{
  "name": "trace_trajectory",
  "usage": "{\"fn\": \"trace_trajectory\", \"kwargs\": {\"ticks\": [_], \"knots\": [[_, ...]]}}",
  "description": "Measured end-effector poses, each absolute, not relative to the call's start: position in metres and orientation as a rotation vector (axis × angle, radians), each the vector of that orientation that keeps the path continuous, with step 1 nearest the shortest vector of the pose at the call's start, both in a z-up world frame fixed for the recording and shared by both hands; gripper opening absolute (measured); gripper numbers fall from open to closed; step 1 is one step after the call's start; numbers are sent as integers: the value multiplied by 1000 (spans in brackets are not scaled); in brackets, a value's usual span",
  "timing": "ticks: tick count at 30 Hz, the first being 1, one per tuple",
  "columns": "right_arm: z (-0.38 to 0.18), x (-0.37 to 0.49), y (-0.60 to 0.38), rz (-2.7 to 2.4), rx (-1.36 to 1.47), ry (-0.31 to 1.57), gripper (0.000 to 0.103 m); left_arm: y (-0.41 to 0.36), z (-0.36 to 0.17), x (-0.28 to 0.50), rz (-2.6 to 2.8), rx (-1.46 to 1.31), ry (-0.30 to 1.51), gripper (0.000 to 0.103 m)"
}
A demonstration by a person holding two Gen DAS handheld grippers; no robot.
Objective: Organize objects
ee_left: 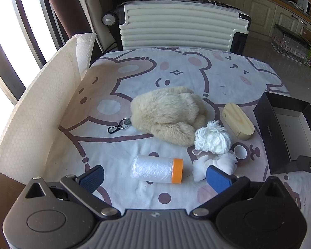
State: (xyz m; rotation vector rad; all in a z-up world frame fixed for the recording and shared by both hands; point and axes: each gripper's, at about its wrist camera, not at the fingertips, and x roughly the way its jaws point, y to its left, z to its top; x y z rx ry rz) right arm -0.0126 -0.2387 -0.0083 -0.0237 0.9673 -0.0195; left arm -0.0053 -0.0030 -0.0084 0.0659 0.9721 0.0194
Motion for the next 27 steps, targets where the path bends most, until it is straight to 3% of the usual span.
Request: {"fn": "trace_trajectory", "kwargs": {"ticks": [27], "knots": [[-9,-12,-239,-20,-25,971,103,-3,-8,-5,15,64,975,103]]}}
